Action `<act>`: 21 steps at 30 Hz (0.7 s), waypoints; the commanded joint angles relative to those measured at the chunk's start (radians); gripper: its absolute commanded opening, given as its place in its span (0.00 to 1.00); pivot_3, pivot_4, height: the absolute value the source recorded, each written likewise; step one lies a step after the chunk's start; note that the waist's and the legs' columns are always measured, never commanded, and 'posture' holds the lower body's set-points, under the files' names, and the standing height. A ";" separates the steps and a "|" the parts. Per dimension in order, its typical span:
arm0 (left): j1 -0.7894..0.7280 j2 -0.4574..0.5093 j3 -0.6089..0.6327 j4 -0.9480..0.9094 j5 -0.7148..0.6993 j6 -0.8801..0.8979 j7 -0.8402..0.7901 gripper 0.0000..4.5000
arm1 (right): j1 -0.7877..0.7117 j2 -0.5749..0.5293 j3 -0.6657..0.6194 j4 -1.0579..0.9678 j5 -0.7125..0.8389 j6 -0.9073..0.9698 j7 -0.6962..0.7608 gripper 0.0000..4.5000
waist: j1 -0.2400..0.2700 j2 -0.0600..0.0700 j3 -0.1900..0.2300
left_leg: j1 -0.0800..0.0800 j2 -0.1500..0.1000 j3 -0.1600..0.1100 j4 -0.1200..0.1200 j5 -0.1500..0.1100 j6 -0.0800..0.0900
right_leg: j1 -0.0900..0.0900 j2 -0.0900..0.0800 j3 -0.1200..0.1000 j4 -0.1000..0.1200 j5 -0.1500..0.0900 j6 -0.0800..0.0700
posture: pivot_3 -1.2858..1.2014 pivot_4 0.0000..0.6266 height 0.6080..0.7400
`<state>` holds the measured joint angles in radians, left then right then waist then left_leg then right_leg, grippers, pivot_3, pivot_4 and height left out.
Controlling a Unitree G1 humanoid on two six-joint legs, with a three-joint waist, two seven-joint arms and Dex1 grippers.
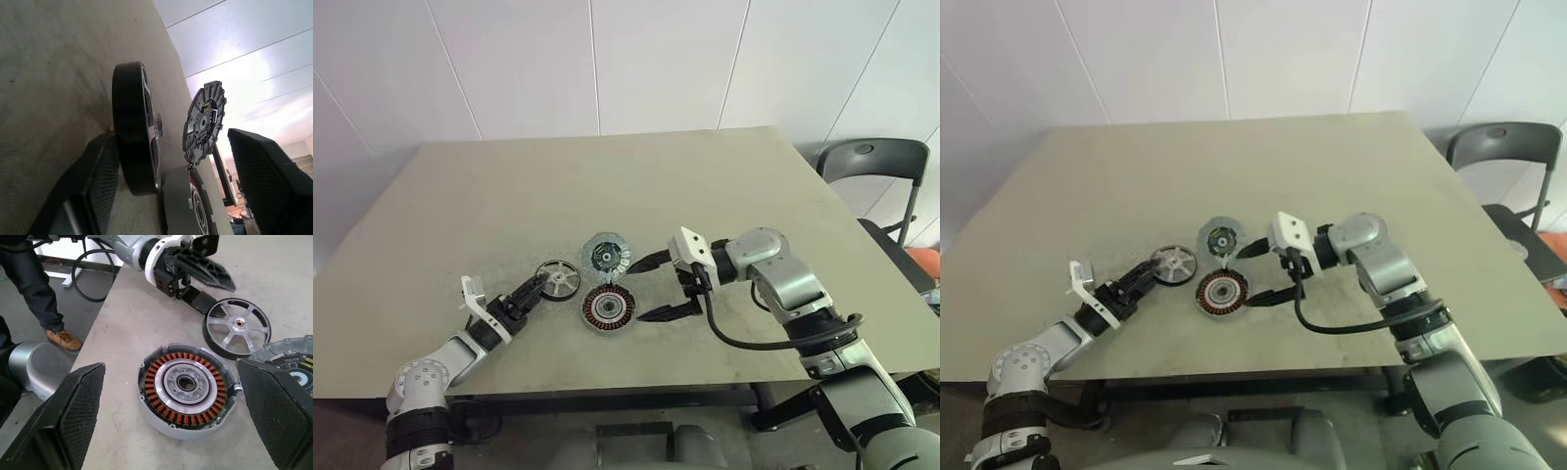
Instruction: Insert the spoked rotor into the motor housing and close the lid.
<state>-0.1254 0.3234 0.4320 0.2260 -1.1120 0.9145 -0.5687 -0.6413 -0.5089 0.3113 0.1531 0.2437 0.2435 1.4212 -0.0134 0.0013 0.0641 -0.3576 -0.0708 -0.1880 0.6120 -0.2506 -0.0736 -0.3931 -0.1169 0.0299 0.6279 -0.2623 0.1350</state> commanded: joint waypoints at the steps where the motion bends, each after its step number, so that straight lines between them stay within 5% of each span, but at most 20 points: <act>1: 0.001 0.001 0.013 -0.015 -0.001 0.002 -0.020 0.51 | -0.027 0.007 -0.009 -0.010 0.006 -0.002 -0.003 1.00 | 0.000 0.000 0.000 | 0.000 0.000 0.000 0.000 0.000 0.000 | 0.000 0.000 0.000 0.000 0.000 0.000 | 0.52 0.00 1.00; 7: 0.016 -0.020 0.029 -0.064 -0.028 0.014 0.015 0.07 | -0.027 0.009 -0.010 -0.002 -0.001 -0.012 -0.007 1.00 | 0.000 0.000 0.000 | 0.000 0.000 0.000 0.000 0.000 0.000 | 0.000 0.000 0.000 0.000 0.000 0.000 | 0.52 0.00 1.00; 16: 0.071 -0.029 0.079 -0.246 -0.162 0.071 0.112 0.07 | -0.021 0.004 -0.013 0.001 -0.003 -0.013 -0.009 1.00 | 0.001 -0.001 0.001 | -0.001 0.000 0.000 0.000 0.000 0.000 | 0.000 0.000 0.000 0.000 0.000 0.000 | 0.52 0.00 1.00; 21: 0.113 -0.007 0.121 -0.393 -0.351 0.102 0.179 0.07 | -0.014 0.000 -0.013 -0.003 -0.004 -0.012 -0.012 1.00 | 0.000 -0.002 0.001 | -0.001 0.000 0.000 0.000 0.000 0.000 | 0.000 0.000 0.000 0.000 -0.002 -0.003 | 0.52 0.00 1.00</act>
<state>-0.0058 0.2999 0.5281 -0.1036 -1.3794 1.0139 -0.4042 -0.6429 -0.5081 0.3109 0.1633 0.2348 0.2412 1.4107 -0.0129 -0.0006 0.0652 -0.3581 -0.0705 -0.1881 0.6119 -0.2508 -0.0740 -0.3934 -0.1171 0.0300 0.6277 -0.2641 0.1319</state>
